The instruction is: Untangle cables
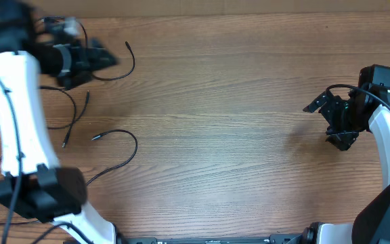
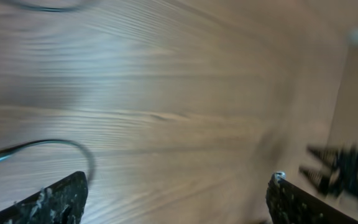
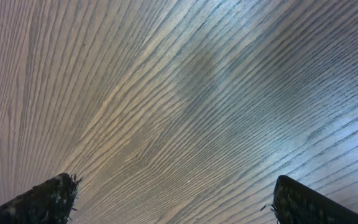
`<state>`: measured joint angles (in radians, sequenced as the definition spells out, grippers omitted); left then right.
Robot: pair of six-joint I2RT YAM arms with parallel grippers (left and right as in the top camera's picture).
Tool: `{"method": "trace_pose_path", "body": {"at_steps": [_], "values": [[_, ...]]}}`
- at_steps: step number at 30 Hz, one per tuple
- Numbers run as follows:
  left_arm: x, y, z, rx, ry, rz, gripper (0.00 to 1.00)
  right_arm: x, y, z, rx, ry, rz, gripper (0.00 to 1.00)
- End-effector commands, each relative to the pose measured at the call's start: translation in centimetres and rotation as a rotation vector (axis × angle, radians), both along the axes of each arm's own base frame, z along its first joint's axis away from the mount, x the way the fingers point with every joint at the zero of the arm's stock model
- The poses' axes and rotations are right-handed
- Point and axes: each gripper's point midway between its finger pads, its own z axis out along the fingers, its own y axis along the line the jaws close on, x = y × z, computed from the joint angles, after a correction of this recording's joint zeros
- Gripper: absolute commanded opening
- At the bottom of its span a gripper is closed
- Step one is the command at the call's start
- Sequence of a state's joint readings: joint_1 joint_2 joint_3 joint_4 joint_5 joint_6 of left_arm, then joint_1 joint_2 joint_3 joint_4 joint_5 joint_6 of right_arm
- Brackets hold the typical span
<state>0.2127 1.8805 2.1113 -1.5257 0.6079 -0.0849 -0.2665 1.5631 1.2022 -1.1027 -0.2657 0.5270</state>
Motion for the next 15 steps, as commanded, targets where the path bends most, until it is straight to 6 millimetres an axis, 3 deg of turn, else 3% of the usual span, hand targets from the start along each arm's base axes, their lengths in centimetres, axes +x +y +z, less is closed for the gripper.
{"method": "trace_pose_path", "body": {"at_steps": [1,6,10,15], "values": [[-2.2,-3.6,4.4,0.092,-0.133,-0.087,0.93,0.4,0.0,0.3,0.001,-0.014,0.007,1.0],[-4.8,-6.9,6.8,0.168,-0.207,-0.158,0.95,0.5,0.0,0.3,0.002,-0.014,0.007,1.0],[-7.4,-8.0,8.0,0.196,-0.223,-0.19,1.0,0.8,0.0,0.4,0.002,-0.028,0.007,1.0],[-11.2,-8.0,9.5,0.202,-0.224,-0.186,1.0,0.0,2.1,0.9,0.121,-0.008,0.026,1.0]]}}
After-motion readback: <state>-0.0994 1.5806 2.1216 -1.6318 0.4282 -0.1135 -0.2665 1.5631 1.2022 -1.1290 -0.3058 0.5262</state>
